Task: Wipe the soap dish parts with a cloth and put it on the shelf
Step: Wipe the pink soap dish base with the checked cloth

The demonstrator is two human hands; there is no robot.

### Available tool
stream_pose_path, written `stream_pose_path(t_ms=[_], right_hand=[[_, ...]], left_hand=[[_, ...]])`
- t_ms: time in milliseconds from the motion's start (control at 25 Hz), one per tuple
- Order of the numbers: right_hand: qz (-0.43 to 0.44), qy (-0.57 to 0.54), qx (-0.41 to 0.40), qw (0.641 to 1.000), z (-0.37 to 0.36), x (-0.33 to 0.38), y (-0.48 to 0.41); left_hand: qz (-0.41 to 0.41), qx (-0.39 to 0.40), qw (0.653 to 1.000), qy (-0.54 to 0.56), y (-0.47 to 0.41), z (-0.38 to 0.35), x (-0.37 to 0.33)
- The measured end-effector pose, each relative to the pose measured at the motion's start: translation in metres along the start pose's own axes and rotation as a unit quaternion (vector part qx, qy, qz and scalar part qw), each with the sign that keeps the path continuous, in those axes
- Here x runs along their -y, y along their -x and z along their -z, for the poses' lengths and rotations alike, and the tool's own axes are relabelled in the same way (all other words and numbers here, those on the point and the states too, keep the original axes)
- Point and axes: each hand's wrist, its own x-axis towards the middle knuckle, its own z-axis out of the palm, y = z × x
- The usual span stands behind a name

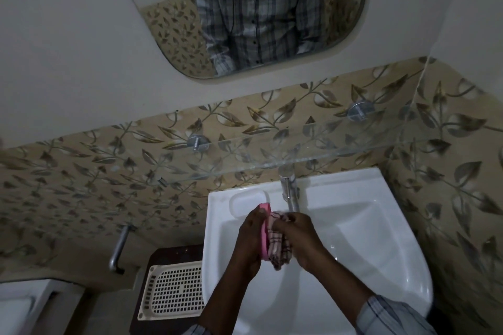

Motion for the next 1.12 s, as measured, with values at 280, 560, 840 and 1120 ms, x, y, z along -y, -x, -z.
stream_pose_path(t_ms=[280,560,840,1120], right_hand=[[0.043,-0.203,0.052,0.977,0.024,0.018,-0.007],[0.256,0.203,0.132,0.936,0.004,-0.02,0.014],[0.066,-0.106,0.079,0.989,0.014,-0.017,-0.001],[0.022,-0.245,0.046,0.968,0.028,-0.021,-0.006]], left_hand=[[0.109,0.012,0.968,0.226,-0.004,0.024,-0.01],[0.105,0.076,0.96,0.25,-0.007,0.009,-0.008],[0.12,0.055,0.97,0.203,-0.007,0.032,-0.003],[0.205,0.115,0.931,0.279,-0.004,0.055,0.011]])
